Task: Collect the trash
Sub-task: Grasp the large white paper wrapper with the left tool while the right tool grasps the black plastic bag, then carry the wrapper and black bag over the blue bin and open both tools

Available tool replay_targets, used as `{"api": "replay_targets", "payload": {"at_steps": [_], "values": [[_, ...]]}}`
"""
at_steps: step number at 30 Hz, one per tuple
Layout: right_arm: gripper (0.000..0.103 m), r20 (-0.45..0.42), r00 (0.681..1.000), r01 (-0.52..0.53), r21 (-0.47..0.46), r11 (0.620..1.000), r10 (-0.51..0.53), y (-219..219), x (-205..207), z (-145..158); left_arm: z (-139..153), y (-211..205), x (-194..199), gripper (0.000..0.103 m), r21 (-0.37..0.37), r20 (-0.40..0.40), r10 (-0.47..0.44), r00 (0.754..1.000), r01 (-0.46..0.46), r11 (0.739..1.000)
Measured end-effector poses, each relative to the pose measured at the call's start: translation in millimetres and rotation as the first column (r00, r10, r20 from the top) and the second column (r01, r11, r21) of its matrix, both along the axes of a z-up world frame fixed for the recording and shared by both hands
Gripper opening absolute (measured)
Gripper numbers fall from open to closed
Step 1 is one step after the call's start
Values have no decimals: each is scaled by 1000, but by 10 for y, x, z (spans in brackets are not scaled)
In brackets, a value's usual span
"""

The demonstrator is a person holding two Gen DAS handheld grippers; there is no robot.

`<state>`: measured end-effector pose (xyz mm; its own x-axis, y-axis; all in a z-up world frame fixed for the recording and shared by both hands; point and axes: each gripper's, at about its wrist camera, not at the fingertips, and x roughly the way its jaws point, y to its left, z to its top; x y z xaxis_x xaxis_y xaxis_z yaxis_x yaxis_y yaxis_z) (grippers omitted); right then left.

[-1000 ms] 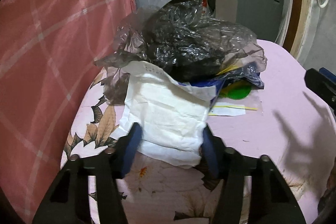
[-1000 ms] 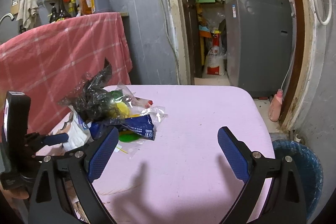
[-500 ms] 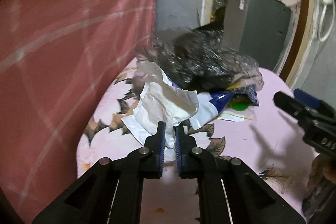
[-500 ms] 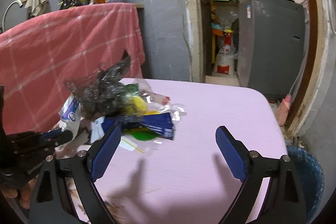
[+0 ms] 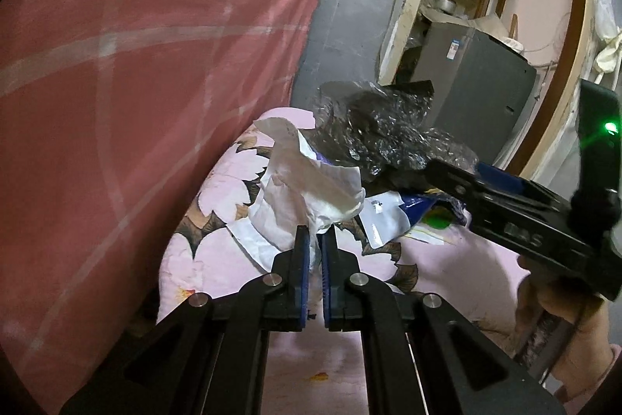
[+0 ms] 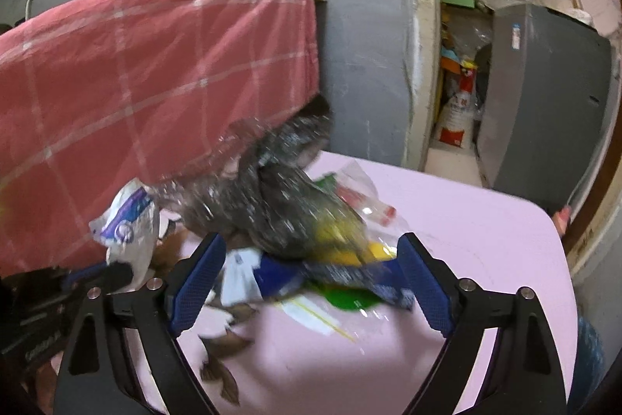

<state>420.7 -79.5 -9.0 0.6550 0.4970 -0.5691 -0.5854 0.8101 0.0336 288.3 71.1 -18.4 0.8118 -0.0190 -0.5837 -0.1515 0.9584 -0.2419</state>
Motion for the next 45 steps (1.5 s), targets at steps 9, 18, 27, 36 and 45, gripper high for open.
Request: {"api": "replay_targets", "payload": {"at_steps": [9,18,27,36,45], "values": [[28,-30,999,20,1,1000,-20,53,117,-70,34,19,-91,3,-1,27,-14,1000,14,1000],[4,18,1000,8,50,999,-9,-34,-98,-23,44,11,-140,2,-2,74,-28,997,28,1000],[2,99,992,66,86,994,-74,-157,-253,141,57,48,-113,2,-23,91,-52,994,55,998],[2,156,977,126,113,986,-143,-348,-388,338,143,-55,-217,2,-18,124,-86,989,89,996],[2,184,960,190,128,973,-211,-613,-492,492,258,-256,-275,2,6,157,-146,977,147,989]]}}
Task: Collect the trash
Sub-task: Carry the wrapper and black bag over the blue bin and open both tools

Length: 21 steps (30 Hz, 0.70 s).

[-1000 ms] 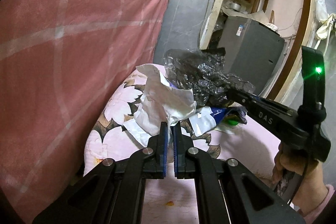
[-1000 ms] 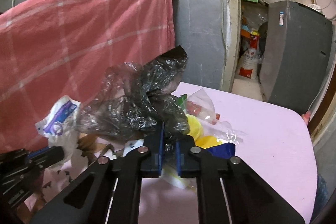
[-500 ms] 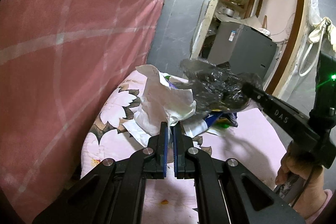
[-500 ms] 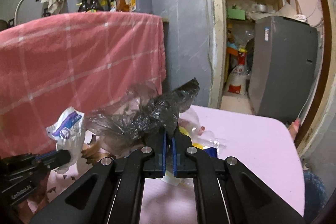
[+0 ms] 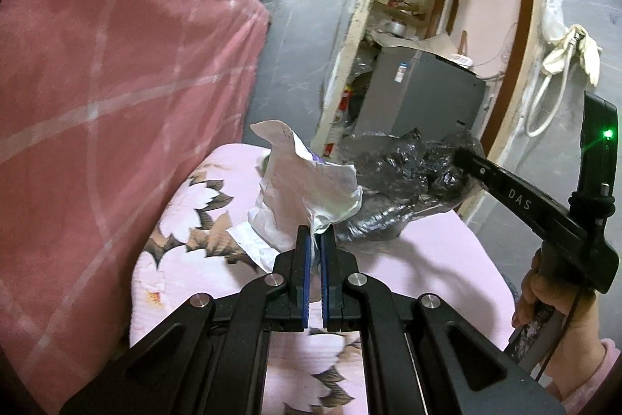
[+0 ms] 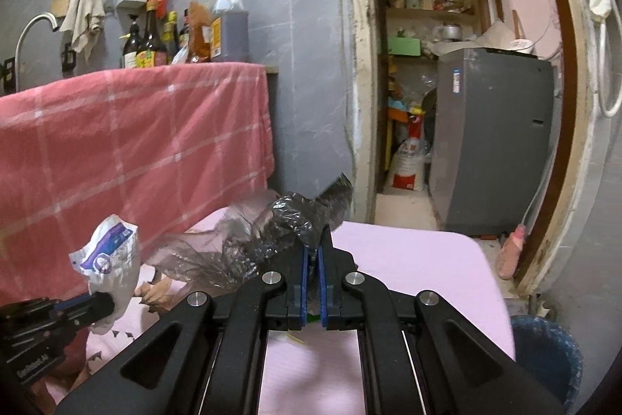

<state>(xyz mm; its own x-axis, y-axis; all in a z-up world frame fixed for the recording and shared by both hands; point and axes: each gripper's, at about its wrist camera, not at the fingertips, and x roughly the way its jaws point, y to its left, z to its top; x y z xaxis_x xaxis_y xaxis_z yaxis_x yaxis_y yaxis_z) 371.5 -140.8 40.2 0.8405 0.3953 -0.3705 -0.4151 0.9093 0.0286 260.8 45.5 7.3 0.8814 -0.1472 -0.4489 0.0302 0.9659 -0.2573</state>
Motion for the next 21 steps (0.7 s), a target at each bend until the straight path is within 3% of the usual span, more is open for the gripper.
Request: {"api": "replay_targets", "payload": {"at_steps": [10,21], "values": [[2,48,994,100,25,995,-101,-588,-185,134,35,-386,61,2,1,40,-86,995,86,996],[2,64,964,252,74,965,-257,-1508,-294,81,23,-1169,244,2,15,50,-215,975,214,977]]}}
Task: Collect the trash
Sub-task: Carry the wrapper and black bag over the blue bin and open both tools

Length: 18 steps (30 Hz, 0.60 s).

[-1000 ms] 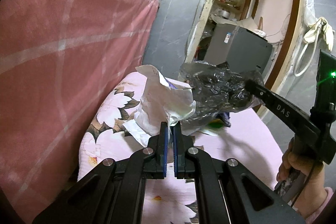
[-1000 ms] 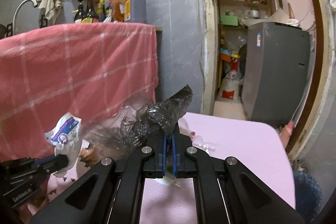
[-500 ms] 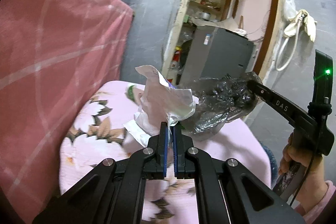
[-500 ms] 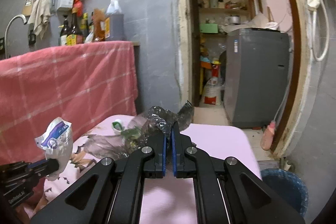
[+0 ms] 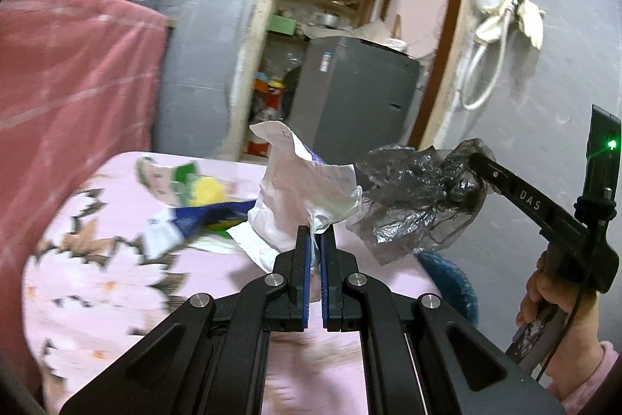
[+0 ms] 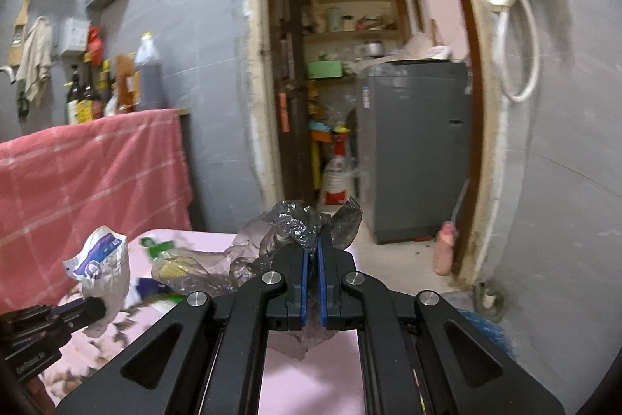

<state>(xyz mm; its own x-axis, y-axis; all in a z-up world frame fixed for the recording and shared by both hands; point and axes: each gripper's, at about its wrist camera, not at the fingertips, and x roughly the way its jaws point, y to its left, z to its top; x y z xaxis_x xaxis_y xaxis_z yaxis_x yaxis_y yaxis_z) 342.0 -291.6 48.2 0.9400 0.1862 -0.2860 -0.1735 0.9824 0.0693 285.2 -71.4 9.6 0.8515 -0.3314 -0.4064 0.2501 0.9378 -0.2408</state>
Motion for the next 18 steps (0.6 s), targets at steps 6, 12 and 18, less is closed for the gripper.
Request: {"api": "replay_targets", "payload": {"at_steps": [6,12,18], "values": [[2,-4,994,105,21,994,-105,-554,-37,-112,-48,-587,140,2,11,-7,-91,996,91,996],[2,-10,980,199,27,980,-198,-1024,-82,-264,-111,-1114,275,2,18,-15,-166,986,166,986],[2,-53,967,250,49,967,-247,-1392,-67,-503,-215,-1580,485,2,20,-50,-225,973,226,974]]}}
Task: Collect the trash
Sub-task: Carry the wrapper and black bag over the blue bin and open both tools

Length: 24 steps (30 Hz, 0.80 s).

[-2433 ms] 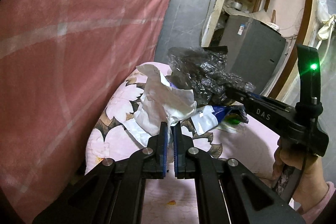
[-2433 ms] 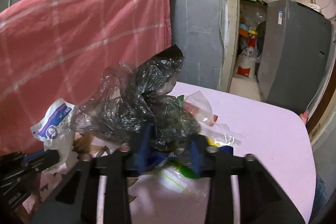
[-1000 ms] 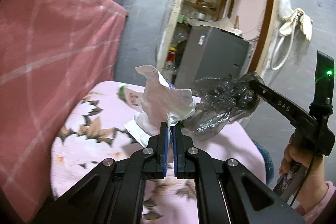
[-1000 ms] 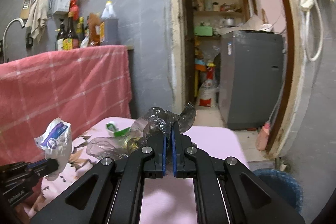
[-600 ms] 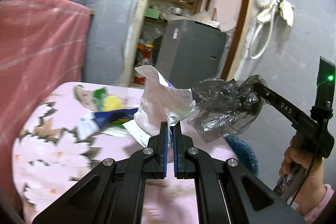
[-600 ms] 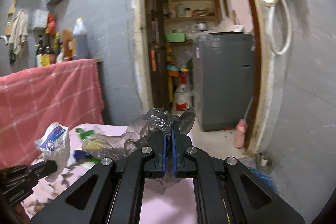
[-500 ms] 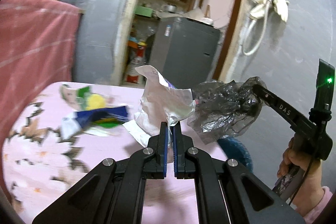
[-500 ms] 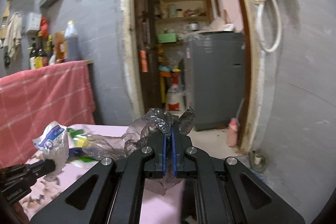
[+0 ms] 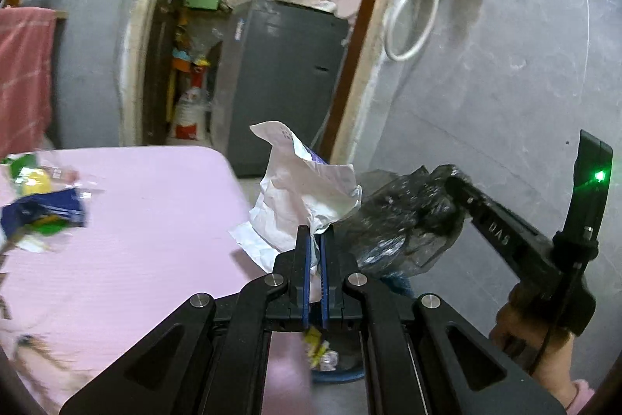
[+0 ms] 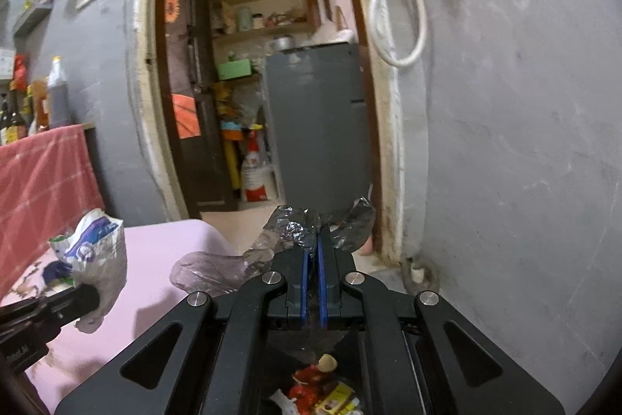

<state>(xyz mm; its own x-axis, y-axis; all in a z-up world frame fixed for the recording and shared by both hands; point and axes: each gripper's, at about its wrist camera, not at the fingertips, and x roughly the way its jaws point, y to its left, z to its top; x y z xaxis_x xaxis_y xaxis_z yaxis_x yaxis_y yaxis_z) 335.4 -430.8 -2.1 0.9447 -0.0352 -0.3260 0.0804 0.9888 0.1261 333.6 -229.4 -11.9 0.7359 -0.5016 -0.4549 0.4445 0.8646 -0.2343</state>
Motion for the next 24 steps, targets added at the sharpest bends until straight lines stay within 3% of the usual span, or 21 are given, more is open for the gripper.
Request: {"api": "replay_targets", "payload": {"at_steps": [12,24], "values": [[3,-90,996,-14,71,997,20,-358,169,-293,-315,-526,325,2,34,-83,-60,995,63,997],[3,-134,986,-84,101,991,98,-405,209,-471,-535,-578,400,3,54,-122,-12,992,19,998]]}}
